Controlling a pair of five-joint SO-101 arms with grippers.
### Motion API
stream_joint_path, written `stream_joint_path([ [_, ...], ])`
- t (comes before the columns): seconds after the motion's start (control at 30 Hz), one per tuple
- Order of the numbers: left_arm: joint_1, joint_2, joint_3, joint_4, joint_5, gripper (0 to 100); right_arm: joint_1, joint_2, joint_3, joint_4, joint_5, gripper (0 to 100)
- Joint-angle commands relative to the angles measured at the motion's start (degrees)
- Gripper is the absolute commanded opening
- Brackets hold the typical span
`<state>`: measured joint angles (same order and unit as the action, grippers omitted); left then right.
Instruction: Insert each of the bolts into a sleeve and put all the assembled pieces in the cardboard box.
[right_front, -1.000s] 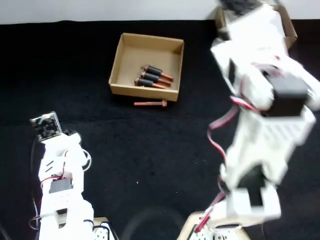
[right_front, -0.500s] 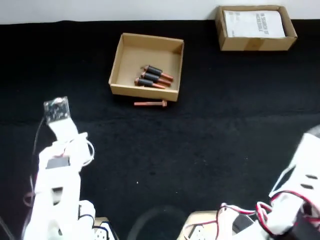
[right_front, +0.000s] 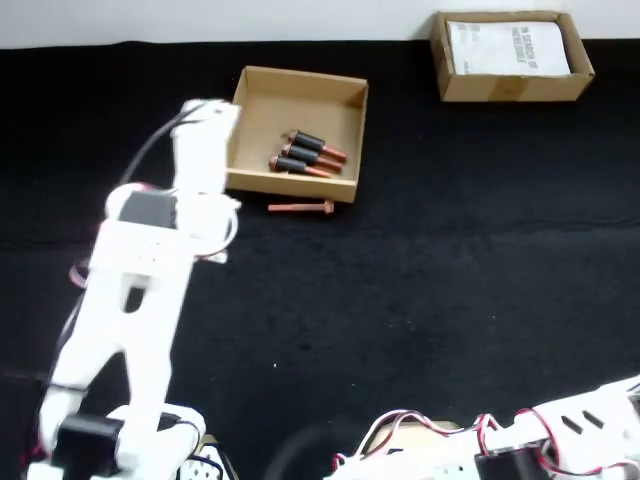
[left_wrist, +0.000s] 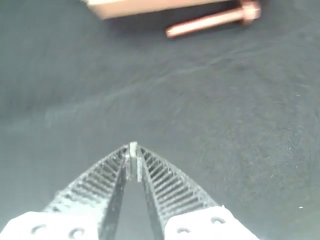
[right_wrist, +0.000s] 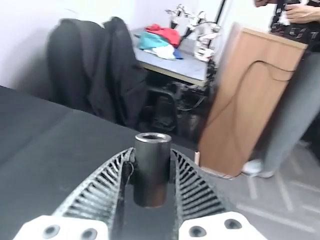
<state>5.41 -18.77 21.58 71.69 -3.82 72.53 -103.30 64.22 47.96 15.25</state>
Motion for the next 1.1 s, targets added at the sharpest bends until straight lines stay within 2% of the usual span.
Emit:
stream_joint_path([
  [0.0, 4.79, 4.09, -6.46, 0.35, -6.68, 1, 4.62, -1.01, 7.16, -6.73, 1.32, 0.9],
  [0.23, 10.24, 14.73, -10.68, -1.14, -23.12, 1, 9.8, -0.57, 21.23, -24.13, 1.49, 0.9],
  [0.37, 10.86, 24.04, -14.81, -5.36, -24.18, 2, 9.8, -0.57, 28.97, -32.22, 4.48, 0.9],
  [0.5, 10.95, 34.68, -24.31, -5.89, -24.18, 12, 9.71, -0.57, 35.21, -39.69, 5.45, 0.9],
  [0.57, 10.95, 39.6, -30.02, -5.8, -24.18, 13, 9.71, -0.57, 37.49, -42.86, 5.45, 0.9],
  [0.67, 10.95, 46.37, -38.9, -4.13, -24.7, 13, 9.63, -0.48, 38.9, -44.35, 5.45, 0.9],
  [0.83, 12.18, 58.33, -54.37, 3.96, -31.47, 13, 9.54, -0.48, 38.99, -44.35, 5.54, 0.9],
  [1.07, 13.14, 74.95, -76.18, 11.34, -31.82, 13, 8.04, -0.57, 38.99, -44.62, 5.54, 0.9],
])
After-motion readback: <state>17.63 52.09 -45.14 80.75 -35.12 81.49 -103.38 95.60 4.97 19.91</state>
